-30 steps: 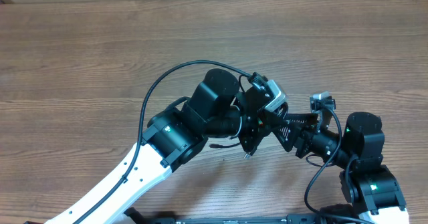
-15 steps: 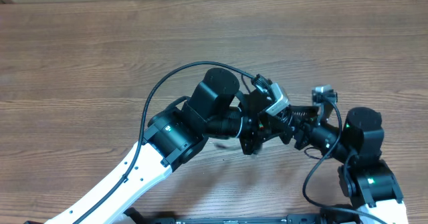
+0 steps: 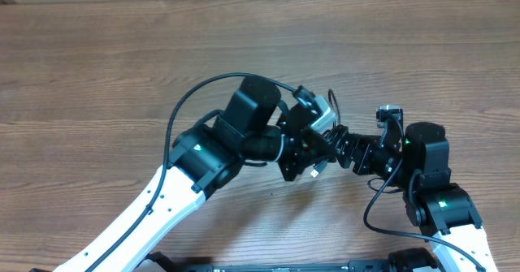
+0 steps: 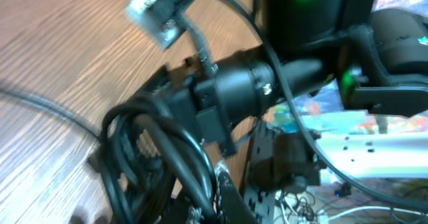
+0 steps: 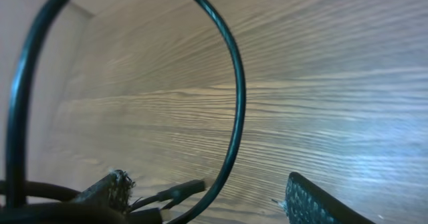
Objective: Untangle cables
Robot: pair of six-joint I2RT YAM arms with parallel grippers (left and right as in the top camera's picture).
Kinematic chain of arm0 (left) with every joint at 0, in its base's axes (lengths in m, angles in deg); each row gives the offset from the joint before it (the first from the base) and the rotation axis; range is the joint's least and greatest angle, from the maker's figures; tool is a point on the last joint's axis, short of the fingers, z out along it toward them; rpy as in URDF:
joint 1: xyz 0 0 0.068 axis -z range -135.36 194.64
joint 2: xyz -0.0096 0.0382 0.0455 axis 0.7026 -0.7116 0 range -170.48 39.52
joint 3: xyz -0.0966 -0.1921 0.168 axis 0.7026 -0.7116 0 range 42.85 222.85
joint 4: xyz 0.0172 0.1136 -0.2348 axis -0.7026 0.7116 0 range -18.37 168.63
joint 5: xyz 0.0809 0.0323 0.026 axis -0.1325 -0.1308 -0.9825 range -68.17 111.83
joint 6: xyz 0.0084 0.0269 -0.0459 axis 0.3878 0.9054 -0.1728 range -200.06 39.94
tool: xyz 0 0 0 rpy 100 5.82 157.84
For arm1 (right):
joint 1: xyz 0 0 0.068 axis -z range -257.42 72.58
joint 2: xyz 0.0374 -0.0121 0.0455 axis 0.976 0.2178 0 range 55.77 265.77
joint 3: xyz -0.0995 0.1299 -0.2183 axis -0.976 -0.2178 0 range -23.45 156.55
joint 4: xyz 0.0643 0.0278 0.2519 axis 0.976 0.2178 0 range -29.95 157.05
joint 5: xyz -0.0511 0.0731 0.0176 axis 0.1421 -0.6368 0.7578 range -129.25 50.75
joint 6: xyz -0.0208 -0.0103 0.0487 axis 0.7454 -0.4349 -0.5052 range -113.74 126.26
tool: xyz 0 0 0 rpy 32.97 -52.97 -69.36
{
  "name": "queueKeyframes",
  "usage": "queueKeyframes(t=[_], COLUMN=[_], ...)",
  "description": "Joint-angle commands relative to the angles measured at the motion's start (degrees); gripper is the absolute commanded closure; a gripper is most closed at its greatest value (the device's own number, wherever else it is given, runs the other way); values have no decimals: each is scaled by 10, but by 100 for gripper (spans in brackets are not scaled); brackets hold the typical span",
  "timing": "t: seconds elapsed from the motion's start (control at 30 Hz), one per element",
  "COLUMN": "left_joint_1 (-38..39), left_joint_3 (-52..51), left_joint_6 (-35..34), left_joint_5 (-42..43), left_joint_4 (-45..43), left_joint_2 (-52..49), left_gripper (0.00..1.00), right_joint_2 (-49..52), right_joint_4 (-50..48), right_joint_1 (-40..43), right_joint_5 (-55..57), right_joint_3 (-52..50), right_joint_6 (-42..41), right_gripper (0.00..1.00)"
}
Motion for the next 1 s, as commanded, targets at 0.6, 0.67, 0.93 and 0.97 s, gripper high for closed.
queueKeyframes(t=[0.6, 0.67, 0.93, 0.97], left_joint_1=[-56, -56, -56, -56], left_joint_3=[13, 13, 13, 13], left_joint_6=[71, 71, 71, 71], left_joint_5=[-13, -16, -37, -52], left_joint_4=[112, 113, 113, 117], left_joint_2=[132, 132, 132, 132], left_gripper=[96, 96, 96, 96], right_joint_2=[14, 14, 14, 14], right_joint_4=[39, 35, 30, 30], right_joint_1=[84, 84, 84, 84], right_joint_5=[75, 57, 30, 30], right_joint_3=[1, 1, 1, 1], right_joint_6=[-78, -58, -35, -35], right_gripper=[96, 96, 96, 82])
